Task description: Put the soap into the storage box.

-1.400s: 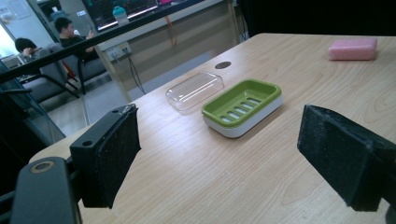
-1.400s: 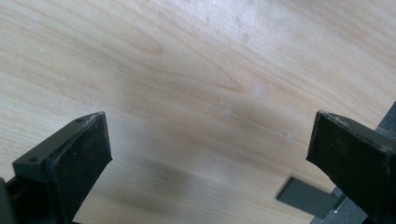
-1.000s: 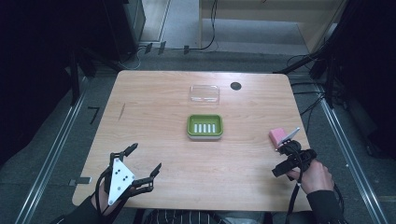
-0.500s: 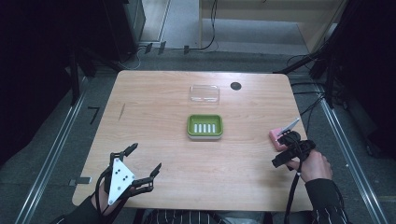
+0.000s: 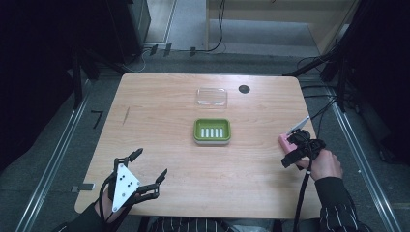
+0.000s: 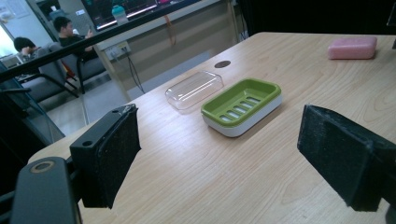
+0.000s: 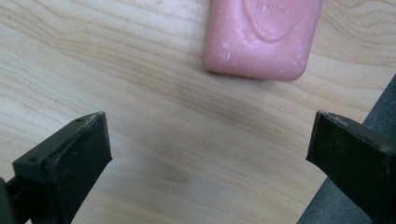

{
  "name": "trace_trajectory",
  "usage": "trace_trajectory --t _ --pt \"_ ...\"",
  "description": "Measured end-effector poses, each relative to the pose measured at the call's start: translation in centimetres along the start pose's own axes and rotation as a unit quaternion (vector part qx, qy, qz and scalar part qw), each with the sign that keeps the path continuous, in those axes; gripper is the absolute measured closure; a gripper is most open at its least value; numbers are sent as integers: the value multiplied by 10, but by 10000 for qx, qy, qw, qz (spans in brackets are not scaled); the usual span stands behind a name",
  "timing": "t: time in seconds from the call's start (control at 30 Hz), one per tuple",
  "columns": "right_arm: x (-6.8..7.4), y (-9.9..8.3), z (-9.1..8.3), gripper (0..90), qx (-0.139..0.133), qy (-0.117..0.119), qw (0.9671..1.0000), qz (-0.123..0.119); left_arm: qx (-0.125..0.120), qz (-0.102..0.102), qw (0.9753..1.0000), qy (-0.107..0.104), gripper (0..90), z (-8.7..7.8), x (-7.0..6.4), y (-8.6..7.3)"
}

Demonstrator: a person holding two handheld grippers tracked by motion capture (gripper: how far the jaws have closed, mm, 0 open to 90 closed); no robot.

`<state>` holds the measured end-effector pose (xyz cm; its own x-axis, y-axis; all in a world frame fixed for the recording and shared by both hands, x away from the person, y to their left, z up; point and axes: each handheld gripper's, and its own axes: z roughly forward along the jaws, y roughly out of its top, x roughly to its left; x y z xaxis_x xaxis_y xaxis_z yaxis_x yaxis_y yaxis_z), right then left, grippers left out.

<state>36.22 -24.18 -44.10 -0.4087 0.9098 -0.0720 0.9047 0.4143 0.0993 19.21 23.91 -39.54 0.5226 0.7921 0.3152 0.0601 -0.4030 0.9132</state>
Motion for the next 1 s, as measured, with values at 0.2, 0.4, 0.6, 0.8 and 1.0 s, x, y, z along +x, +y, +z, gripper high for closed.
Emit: trace_trajectory --t 0.2,0.4,0.6,0.8,1.0 --pt "-6 11 4 0 1 17 10000 -24 -7 -21 10000 15 132 0 0 0" --pt "-11 17 6 0 14 34 10000 -4 -5 -14 10000 12 133 0 0 0" --pt "-15 28 12 0 54 34 10000 9 -6 -15 10000 11 133 0 0 0" --pt "-20 36 14 0 -19 128 9999 62 -8 -16 10000 8 133 0 0 0" --pt "-24 45 21 0 48 151 9999 65 -11 -18 10000 9 133 0 0 0"
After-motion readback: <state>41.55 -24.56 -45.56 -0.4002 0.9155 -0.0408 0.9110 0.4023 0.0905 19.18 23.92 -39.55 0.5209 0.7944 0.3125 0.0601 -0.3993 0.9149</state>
